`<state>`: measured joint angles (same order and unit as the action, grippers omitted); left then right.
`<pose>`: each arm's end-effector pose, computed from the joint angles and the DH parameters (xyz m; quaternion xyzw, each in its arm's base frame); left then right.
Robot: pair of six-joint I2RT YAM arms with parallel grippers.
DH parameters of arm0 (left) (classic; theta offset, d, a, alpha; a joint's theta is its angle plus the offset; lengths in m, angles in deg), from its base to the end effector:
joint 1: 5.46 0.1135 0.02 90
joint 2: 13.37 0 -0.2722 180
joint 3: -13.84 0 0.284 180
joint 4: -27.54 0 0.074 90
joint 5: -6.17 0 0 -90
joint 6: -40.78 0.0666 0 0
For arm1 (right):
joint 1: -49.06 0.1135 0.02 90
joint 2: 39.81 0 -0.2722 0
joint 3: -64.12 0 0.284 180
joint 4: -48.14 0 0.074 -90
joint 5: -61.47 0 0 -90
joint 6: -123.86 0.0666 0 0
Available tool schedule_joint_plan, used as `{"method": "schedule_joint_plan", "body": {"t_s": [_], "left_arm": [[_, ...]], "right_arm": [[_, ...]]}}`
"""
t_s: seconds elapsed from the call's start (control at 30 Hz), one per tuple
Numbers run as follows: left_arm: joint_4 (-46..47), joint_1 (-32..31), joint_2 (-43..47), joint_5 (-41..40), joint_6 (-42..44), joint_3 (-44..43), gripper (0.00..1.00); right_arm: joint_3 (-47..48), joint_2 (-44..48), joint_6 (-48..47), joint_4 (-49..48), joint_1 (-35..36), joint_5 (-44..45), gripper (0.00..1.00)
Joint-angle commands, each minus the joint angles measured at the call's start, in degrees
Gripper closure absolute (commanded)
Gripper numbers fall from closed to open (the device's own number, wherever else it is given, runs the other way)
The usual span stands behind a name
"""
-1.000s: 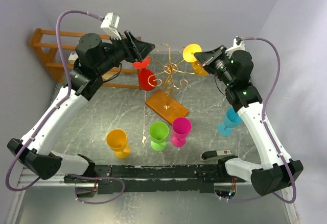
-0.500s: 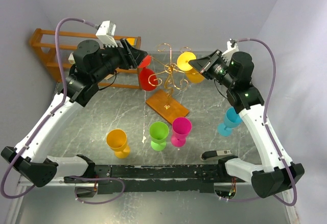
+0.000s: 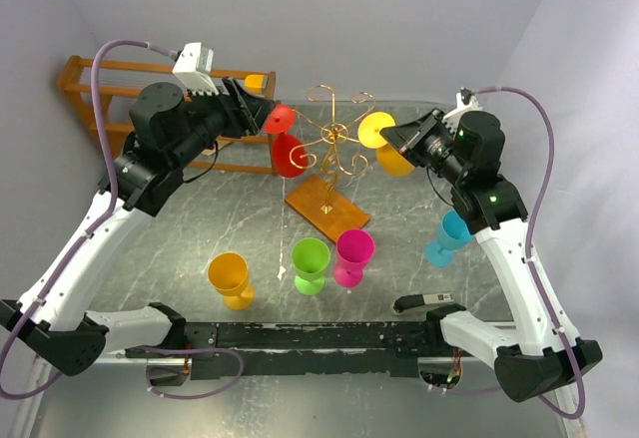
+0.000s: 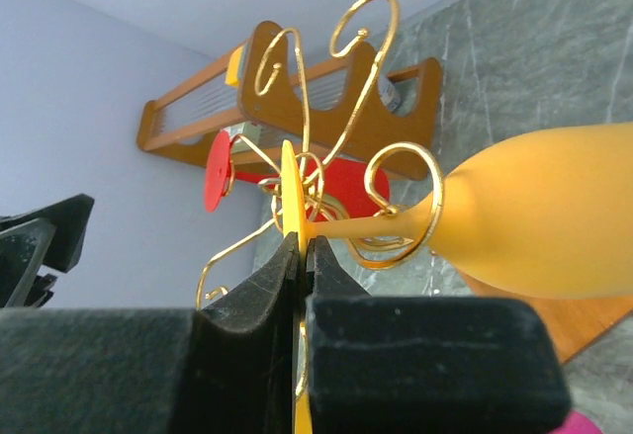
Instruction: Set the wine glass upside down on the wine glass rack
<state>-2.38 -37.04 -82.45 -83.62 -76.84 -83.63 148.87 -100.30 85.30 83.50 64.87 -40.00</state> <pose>0.2667 -0.1642 0.4990 0.0260 0.7160 -0.3457 0.6059 0.2672 0.0894 0.4403 0.1746 0.7509 0.4143 0.4837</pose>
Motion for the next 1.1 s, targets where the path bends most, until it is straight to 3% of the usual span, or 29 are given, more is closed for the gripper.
{"method": "schedule_joint_plan", "body": {"t_s": [0.0,0.7,1.07], "left_arm": [[-0.6,0.4,1.0,-1.6,1.2,-0.1,0.33],[-0.1,0.4,0.9,-2.2,2.1,-0.2,0.33],[-0.7,0.4,1.7,-4.0,3.0,0.0,0.33]], "right_arm": [[0.6,1.4,-0.5,2.0,-0.5,5.2,1.00],[-0.5,0.6,-1.9,-0.5,-0.5,12.0,1.00],[-0.1,-1.5,-3.3,-1.8,-0.4,11.4,0.77]]}}
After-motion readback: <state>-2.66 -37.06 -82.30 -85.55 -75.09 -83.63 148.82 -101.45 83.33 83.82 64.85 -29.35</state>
